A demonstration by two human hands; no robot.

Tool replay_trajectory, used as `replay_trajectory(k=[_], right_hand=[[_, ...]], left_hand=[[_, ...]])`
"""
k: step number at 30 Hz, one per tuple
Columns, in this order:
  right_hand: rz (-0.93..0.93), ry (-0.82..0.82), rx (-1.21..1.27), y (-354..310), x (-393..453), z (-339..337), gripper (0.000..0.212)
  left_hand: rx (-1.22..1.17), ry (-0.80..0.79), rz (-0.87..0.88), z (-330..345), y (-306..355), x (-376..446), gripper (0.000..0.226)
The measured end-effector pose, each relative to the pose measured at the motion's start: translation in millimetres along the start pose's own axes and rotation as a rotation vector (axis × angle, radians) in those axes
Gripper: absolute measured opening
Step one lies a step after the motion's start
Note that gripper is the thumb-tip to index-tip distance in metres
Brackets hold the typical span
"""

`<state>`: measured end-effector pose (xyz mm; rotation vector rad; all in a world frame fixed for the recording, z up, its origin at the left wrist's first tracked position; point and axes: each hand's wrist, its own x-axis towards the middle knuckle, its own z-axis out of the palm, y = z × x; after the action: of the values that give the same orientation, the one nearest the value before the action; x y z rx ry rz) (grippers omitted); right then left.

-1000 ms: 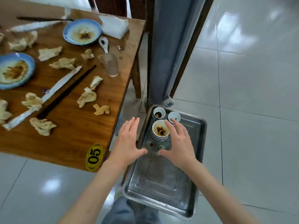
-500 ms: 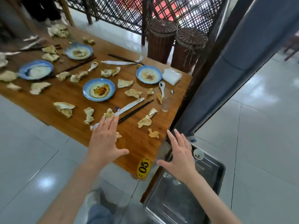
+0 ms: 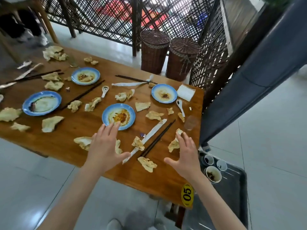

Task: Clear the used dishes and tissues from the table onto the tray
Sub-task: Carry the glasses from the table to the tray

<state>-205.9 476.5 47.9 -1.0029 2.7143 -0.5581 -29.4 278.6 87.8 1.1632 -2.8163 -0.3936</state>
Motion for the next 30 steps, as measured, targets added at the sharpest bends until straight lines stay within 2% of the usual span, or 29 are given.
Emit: replay_trajectory(k=[10, 25, 30], right_hand=[[0.175, 0.042, -0.05, 26.5, 44.7, 8.1, 0.096], [0.247, -0.053, -0.167, 88.7, 177.4, 19.4, 0.089], [0.305, -0.111, -0.132, 101.5, 200.0, 22.8, 0.076]], left_hand=[[-0.034, -0.06, 0.163, 23.3, 18.9, 69.2, 0.106], [0.008, -0.1, 0.139, 45.9, 52.2, 153.0, 0.102], [0.009, -0.09, 0.131, 54.2, 55.1, 171.8, 0.102]])
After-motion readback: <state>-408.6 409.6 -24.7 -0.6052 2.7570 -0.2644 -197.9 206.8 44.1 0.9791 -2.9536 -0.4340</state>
